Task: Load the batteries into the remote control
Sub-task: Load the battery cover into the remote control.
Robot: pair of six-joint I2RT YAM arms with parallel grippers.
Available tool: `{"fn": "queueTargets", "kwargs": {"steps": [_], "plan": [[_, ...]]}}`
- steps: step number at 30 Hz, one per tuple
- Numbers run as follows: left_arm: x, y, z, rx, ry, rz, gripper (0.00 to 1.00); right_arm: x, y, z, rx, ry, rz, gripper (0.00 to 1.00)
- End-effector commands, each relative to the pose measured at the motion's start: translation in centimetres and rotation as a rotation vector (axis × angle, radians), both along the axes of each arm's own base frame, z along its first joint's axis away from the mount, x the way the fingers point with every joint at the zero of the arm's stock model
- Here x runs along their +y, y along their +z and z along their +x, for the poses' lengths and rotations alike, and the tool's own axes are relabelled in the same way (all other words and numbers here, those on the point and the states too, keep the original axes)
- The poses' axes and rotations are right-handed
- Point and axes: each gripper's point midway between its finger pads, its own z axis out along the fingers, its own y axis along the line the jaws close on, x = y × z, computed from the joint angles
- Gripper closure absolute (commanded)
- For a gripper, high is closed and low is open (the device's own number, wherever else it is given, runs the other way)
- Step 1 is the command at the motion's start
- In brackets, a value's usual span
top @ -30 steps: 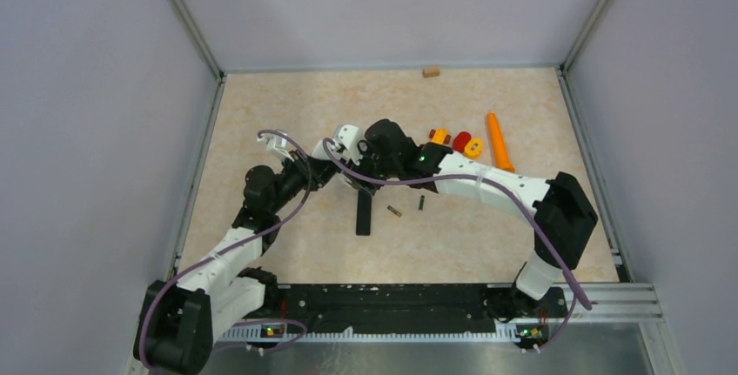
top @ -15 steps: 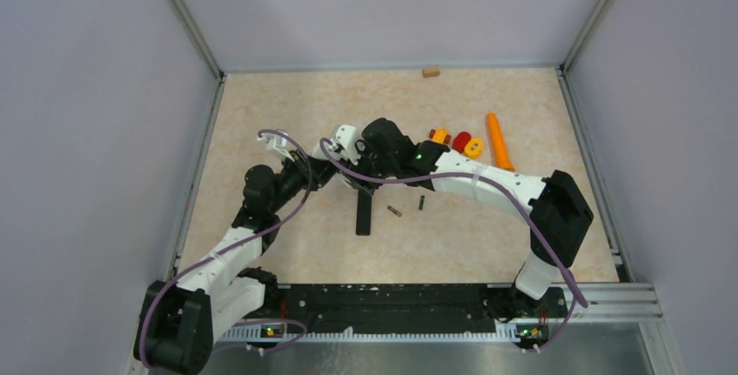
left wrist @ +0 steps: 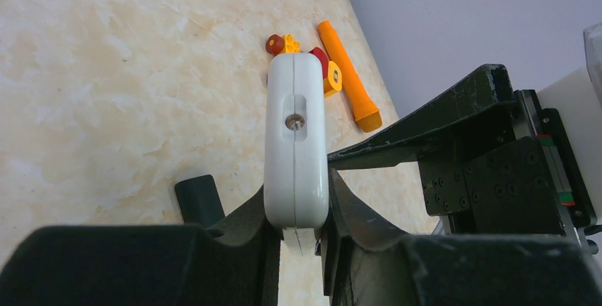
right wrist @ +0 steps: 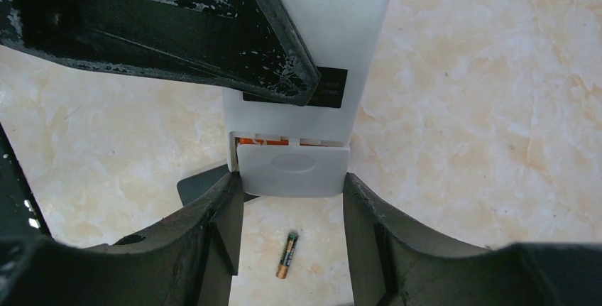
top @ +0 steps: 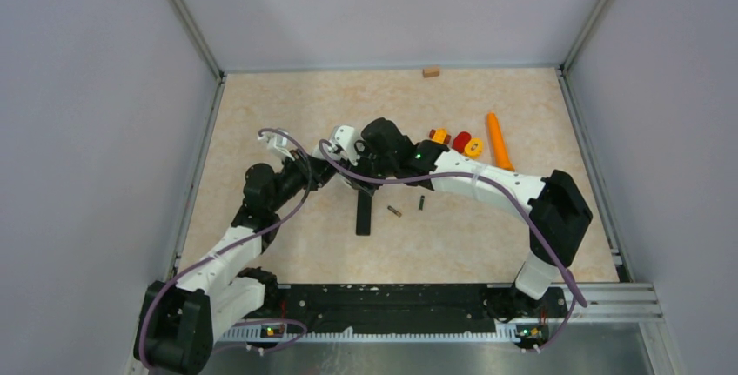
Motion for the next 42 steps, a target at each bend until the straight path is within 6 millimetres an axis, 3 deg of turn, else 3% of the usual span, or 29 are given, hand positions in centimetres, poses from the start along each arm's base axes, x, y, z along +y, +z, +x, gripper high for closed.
{"fn": "queueTargets", "kwargs": {"steps": [1, 19, 29, 42], "plan": [[-0.7, 3.6, 0.2, -0.089, -0.032, -0.039, 1.00, 2.8, 2.6, -0.7, -0.026, 0.077, 0.091, 0.54], [-0.7, 3.6, 0.6, -0.083, -0.022, -0.038, 1.00, 3.2, 2.3, -1.6, -0.001, 0.125, 0.097, 0.54], [-0.7, 3.7, 0.0, -0.091, -0.031, -0.044, 1.00, 3.1, 1.4, 0.5, 0.015, -0.041, 0.067, 0.54], [0.3, 3.8, 0.4, -0.143, 0.016, 0.041, 1.00, 2.2, 1.5, -0.9, 0.027, 0.019, 0.060, 0.54]]}}
